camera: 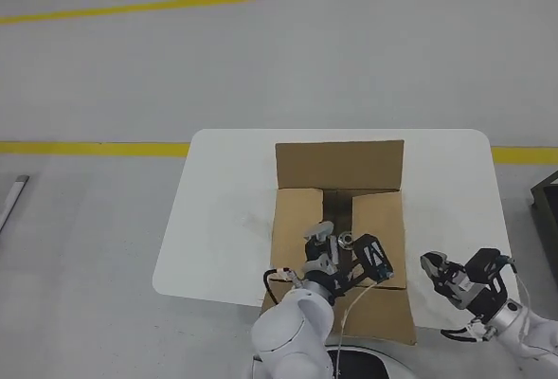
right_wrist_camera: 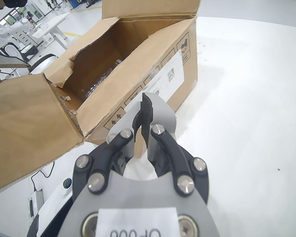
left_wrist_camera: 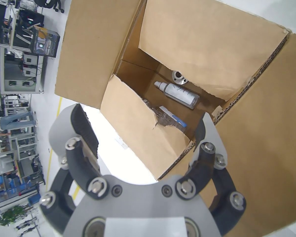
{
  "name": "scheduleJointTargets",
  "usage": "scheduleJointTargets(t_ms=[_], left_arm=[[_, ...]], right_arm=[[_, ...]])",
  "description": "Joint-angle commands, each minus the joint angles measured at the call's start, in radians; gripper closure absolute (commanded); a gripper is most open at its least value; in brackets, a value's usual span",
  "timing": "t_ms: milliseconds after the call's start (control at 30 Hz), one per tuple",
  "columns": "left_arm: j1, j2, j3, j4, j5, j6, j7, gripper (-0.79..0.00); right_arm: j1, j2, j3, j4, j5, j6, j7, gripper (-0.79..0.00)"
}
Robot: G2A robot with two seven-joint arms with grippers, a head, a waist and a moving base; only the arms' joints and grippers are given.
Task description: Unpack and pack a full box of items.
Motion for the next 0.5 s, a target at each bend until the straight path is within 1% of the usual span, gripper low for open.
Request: scheduleJointTargets(t_ms=[0,133,200,233,467], left_arm=[[-0.030,-0.004,0.009,0.051,0.028,0.032,-0.016,-0.785],[-0.091,-0.015,0.029,0.154,0.100,0.119,-0.057,-0.785],[-0.097,-0.022,0.019,0.197,0.073,0.169,-0.070,-0.785],[-0.111,-0.025,0.012,0.223,0.081,0.181,-0.093,-0.785],[-0.111,-0.025,0.012,0.223,0.081,0.181,-0.093,-0.785]], right_arm=[[-0.014,0.001,0.015,-0.003,0.004,-0.006,-0.007,0.000],[-0.039,0.001,0.039,-0.005,0.008,-0.015,-0.020,0.000],[-0.045,0.001,0.044,-0.005,0.009,-0.018,-0.024,0.000],[-0.048,0.001,0.045,-0.006,0.009,-0.020,-0.025,0.000],[-0.059,0.000,0.057,-0.010,0.007,-0.035,-0.036,0.000]])
